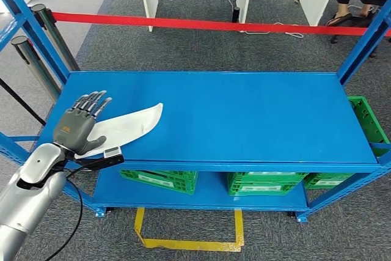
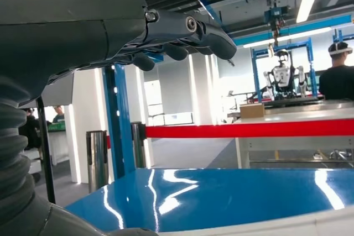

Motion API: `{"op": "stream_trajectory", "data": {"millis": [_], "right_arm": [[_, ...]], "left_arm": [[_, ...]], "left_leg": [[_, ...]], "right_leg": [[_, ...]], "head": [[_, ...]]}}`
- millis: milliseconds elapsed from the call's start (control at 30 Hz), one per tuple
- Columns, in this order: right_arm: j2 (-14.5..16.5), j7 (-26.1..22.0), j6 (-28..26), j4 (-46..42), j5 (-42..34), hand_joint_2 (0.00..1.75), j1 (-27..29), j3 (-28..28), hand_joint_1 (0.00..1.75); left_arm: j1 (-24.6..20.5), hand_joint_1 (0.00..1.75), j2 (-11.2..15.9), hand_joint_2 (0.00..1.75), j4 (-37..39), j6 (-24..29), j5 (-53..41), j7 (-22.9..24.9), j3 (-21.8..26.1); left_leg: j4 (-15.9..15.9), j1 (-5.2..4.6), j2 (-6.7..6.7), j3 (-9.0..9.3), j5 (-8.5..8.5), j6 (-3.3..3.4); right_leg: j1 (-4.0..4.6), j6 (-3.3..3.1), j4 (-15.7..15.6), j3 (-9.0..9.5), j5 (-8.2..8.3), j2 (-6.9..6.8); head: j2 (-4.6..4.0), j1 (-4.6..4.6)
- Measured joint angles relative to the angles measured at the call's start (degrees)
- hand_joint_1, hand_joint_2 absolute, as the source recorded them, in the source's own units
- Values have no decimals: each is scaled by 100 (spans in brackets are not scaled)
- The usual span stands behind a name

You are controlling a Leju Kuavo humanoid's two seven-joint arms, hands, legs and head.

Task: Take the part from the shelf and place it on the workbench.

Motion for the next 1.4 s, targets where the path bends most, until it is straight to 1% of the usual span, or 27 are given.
{"op": "stream_trajectory", "data": {"millis": [167, 300, 500, 667, 767, 900, 1067, 1167, 1233, 1400], "right_arm": [[3, 4, -1, 0, -30, 175, -1, 3, 0], [8, 25, -1, 0, -38, 175, 0, 5, 0], [27, 49, -19, 0, -58, 175, 2, 6, 0], [37, 40, -36, 0, -69, 175, 5, 10, 0], [37, 17, -49, 0, -87, 175, 7, 15, 0], [37, 5, -57, 0, -109, 175, 10, 39, 0], [37, 3, -54, 0, -123, 175, 15, 54, 0], [37, 1, -52, 0, -130, 175, 13, 55, 0], [37, -1, -51, 0, -131, 175, 12, 55, 0], [37, -1, -50, 0, -131, 175, 12, 55, 0]], "left_arm": [[-42, 0, -1, 175, 120, 47, 172, -22, -79], [-26, 0, -10, 175, 133, 281, 400, -60, -37], [173, 0, -118, 175, 14, 822, 781, -231, 254], [417, 0, -168, 175, -207, 894, 958, -401, 515], [583, 0, -126, 175, -358, 737, 1066, -533, 668], [799, 0, 24, 175, -528, 386, 1322, -742, 850], [1138, 0, 266, 175, -762, -357, 2096, -1221, 1116], [1329, 0, 367, 175, -888, -685, 2488, -1447, 1305], [1427, 0, 417, 175, -954, -791, 2602, -1515, 1403], [1535, 0, 476, 175, -1036, -836, 2639, -1551, 1527]], "left_leg": [[0, 0, 0, 0, 0, 0], [0, 0, 0, -1, 0, 0], [0, 0, 0, -1, 0, 0], [0, 0, 0, -1, 0, 0], [-1, 0, 1, -1, 0, 0], [-1, 0, 1, -1, 0, 0], [-2, 1, 2, -1, 0, 0], [-2, 2, 2, -1, 0, -1], [-2, 2, 1, -1, 0, -1], [-2, 2, 1, -1, 0, -1]], "right_leg": [[0, 0, 0, 0, 0, 0], [0, 0, 0, 0, 0, 0], [0, 0, 0, 1, 0, 0], [0, 0, 0, 1, 0, 1], [0, 0, 0, 1, 0, 1], [1, -1, 0, 1, -1, 1], [2, -2, 1, 0, -2, 3], [2, -3, 1, 0, -3, 1], [2, -3, 0, 0, -3, 1], [1, -2, 0, 1, -2, 0]], "head": [[0, 0], [0, 0], [0, 0], [0, 0], [0, 0], [0, 1], [0, 0], [0, 1], [0, 1], [0, 1]]}}
